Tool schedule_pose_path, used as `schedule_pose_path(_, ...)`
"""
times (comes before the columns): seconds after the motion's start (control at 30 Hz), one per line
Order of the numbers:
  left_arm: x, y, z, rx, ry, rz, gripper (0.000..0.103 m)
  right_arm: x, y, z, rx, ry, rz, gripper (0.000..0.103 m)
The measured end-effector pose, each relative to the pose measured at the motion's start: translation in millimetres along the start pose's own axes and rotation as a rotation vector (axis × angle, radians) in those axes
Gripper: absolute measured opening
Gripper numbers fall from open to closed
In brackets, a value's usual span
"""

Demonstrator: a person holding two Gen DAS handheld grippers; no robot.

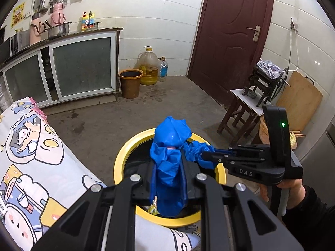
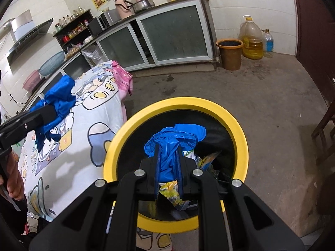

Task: Collect trash
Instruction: 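Carry both blue gloves over the bin and open both tools to drop them, then move both open tools back over the table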

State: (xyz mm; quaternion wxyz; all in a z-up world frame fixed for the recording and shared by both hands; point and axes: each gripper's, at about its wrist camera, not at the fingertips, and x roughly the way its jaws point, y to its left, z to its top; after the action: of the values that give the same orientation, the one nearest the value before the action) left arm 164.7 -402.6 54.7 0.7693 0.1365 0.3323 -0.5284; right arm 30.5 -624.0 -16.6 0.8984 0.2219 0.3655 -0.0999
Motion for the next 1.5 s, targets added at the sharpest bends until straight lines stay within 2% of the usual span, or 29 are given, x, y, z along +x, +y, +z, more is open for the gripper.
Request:
schedule_pose_path(0.37, 15, -4, 4, -0.009, 0.003, 0.017, 0.016, 15, -8, -6, 0.011, 0.037, -0.031, 0.013)
schedule_pose_path(0.5, 22, -5, 5, -0.003, 0.003, 0.044, 0.017, 19, -6, -6, 0.008, 0.05, -0.041, 0.013)
schedule_pose_path(0.83, 36, -5, 8, -0.026, 0.021, 0.035, 0.018, 25, -8, -9, 0.006, 0.079, -0.061, 0.015)
schedule_pose_path(0.9, 36, -4, 8, -0.039, 0.018, 0.039, 0.035, 26, -9, -9, 0.014, 0.089, -0.063, 0.015)
schedule_pose_path(0.93, 35, -2, 8, -0.053, 0.009, 0.046, 0.057, 27, -9, -8, 0.018, 0.09, -0.067, 0.015)
schedule_pose_path(0.97, 33, 0, 8, -0.068, -0.007, 0.053, 0.074, 28, -11, -8, 0.024, 0.094, -0.082, 0.018)
schedule_pose_path(1.03, 28, 3, 8, -0.073, -0.026, 0.06, 0.077, 28, -16, -8, 0.039, 0.096, -0.095, 0.027)
schedule_pose_path(1.1, 26, 6, 9, -0.081, -0.03, 0.064, 0.086, 27, -21, -8, 0.069, 0.095, -0.092, 0.05)
schedule_pose_path(1.13, 24, 8, 8, -0.095, -0.037, 0.067, 0.091, 25, -24, -9, 0.082, 0.087, -0.095, 0.054)
schedule_pose_path(1.27, 21, 23, 8, -0.156, -0.037, 0.074, 0.095, 21, -28, -8, 0.095, 0.082, -0.114, 0.055)
schedule_pose_path(1.5, 8, 42, 3, -0.224, -0.042, 0.075, 0.095, 9, -21, -9, 0.095, 0.068, -0.104, 0.056)
